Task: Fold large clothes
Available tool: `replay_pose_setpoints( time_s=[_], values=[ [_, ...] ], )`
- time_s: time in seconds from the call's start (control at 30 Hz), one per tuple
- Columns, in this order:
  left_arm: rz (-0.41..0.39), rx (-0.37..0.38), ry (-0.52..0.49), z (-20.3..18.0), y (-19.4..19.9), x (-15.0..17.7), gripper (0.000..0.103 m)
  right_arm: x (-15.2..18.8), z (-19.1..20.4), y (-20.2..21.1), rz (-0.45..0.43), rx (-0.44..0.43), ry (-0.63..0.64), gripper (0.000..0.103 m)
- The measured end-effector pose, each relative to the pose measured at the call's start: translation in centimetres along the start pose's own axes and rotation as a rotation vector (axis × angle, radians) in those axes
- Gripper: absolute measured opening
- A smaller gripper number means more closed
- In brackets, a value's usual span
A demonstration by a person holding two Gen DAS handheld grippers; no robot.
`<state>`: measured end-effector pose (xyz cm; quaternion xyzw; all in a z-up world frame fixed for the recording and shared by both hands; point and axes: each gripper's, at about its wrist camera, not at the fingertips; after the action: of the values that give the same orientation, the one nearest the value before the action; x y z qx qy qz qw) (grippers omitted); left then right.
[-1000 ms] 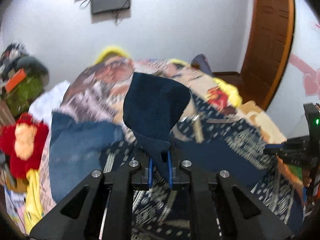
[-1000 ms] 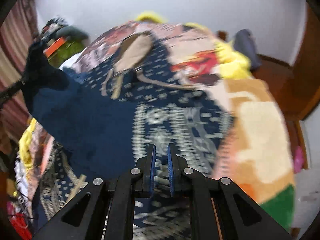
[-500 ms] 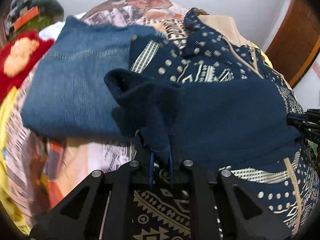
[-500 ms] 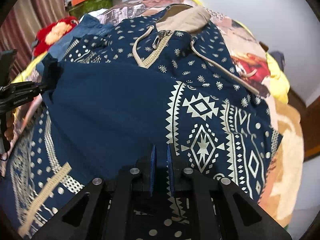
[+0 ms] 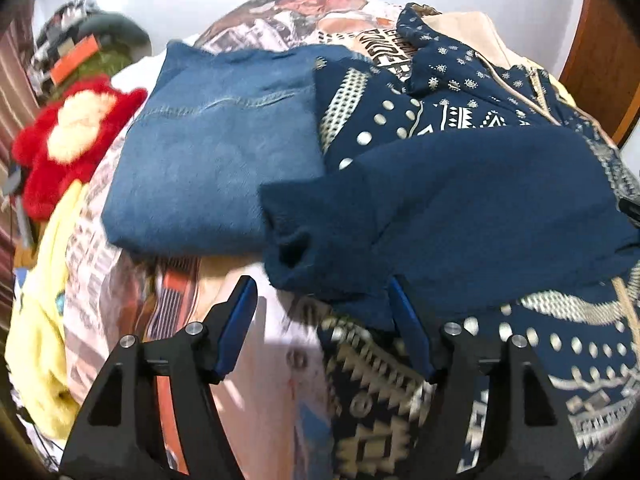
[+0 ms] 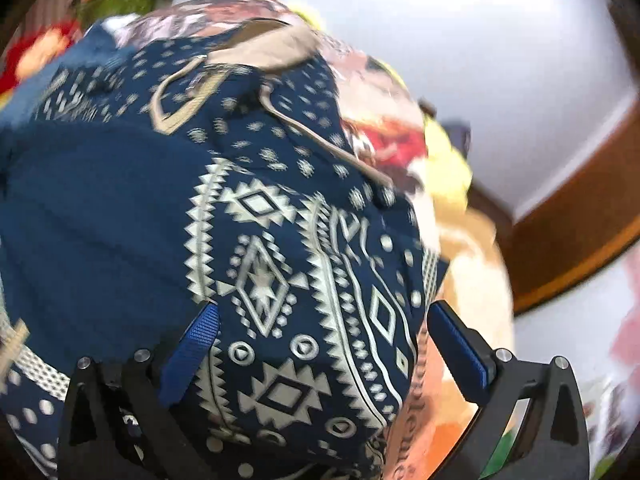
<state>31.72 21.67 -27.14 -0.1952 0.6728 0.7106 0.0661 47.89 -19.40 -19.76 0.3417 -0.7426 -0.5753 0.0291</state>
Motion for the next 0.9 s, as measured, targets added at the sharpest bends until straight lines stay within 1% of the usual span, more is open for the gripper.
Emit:
replay_pose_setpoints(
  time_s=[0.03, 0.07, 0.13, 0.17, 0.23, 0.33, 0.37, 0.4, 0.47, 0.53, 0.63, 0.7, 0.8, 0.9],
  values=[
    [-0.002, -0.001, 0.002, 0.3, 0.5, 0.2, 0.072, 0.0, -0.7, 0.0, 0.011, -0.025, -0.020, 0.103],
    [-0.010, -0.026, 0.003, 0.7, 1.2, 0.4, 0.072, 0.0, -1.4, 0.3, 0.005, -0.042, -0.038, 0.103],
    [-0.021, -0.103, 0.006, 1.2, 2.4, 0.7, 0.072, 0.2, -2.5, 1.2, -0.030, -0.061, -0.068, 0.103],
    [-0.030, -0.123, 0.000, 1.4, 3.2, 0.7, 0.072, 0.3, -3.1, 1.9, -0.049, -0.081, -0.084, 0.103],
    [-0.047, -0.124, -0.013, 1.6, 4.6, 0.4, 0.073, 0.2, -4.1, 3.2, -0.081, -0.129, -0.106, 0.103],
    [-0.086, -0.092, -0.016, 1.3, 6.9, -0.8, 0.080, -0.7, -5.4, 5.4, -0.131, -0.240, -0.129, 0.103],
    [-0.108, -0.067, -0.019, 0.8, 7.6, -1.9, 0.083, -1.2, -5.9, 6.1, -0.147, -0.279, -0.139, 0.103],
    [-0.124, -0.052, -0.026, 0.4, 8.3, -2.5, 0.085, -1.7, -6.0, 6.8, -0.156, -0.299, -0.150, 0.103],
    [-0.158, -0.036, -0.049, -0.9, 9.3, -4.3, 0.088, -2.6, -6.3, 8.3, -0.180, -0.322, -0.180, 0.103],
    [-0.192, -0.021, -0.078, -2.2, 10.4, -6.0, 0.089, -4.1, -6.8, 9.3, -0.204, -0.347, -0.186, 0.103],
    [-0.227, 0.030, -0.104, -4.0, 11.3, -9.4, 0.089, -6.4, -7.3, 9.9, -0.222, -0.343, -0.192, 0.103],
    [-0.239, 0.060, -0.122, -5.2, 11.2, -11.9, 0.089, -8.1, -7.7, 9.9, -0.236, -0.350, -0.193, 0.103],
    [-0.240, 0.057, -0.159, -7.0, 10.0, -15.2, 0.089, -10.8, -7.9, 8.9, -0.236, -0.364, -0.197, 0.103],
    [-0.206, 0.073, -0.167, -8.2, 7.7, -18.1, 0.089, -13.8, -7.8, 6.5, -0.202, -0.402, -0.220, 0.103]
  ],
)
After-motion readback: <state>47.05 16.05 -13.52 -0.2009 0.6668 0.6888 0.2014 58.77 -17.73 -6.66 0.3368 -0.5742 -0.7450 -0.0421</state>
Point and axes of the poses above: each gripper's, at about its wrist camera, not at the fingertips, and y roughly against the way its jaws point, z to its left, x to its underside, and after that the axes turned 10 degrees about z, right-handed
